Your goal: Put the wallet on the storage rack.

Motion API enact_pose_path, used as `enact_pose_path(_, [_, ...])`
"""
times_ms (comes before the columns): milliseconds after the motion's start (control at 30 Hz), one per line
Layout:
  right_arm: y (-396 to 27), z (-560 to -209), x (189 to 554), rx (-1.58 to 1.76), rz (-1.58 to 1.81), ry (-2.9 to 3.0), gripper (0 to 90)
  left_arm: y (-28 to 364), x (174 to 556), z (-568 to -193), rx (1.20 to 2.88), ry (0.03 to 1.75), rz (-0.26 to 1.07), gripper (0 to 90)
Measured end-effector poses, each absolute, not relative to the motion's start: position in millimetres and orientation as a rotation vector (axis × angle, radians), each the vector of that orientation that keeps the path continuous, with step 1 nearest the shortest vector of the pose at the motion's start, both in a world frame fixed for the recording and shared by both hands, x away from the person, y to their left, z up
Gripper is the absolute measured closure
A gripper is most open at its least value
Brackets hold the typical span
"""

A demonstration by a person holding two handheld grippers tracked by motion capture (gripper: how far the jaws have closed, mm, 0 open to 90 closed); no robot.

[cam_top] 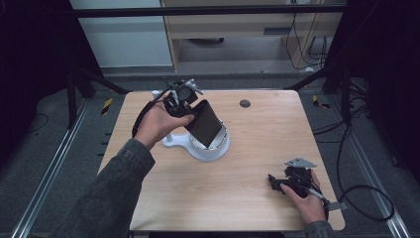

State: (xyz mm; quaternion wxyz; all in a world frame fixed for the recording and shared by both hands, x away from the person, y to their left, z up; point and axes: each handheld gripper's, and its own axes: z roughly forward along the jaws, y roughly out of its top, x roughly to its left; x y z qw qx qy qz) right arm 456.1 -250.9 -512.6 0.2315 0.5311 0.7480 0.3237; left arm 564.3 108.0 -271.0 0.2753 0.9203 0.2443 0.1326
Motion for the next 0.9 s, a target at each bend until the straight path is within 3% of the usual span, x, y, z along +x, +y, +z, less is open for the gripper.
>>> enact_pose_path(900, [-251.4,-512.7,452.8,1.458,0.894,2.060,4.0,93.6,580.7,-297.8,2.534,0.678,0.302,80.0])
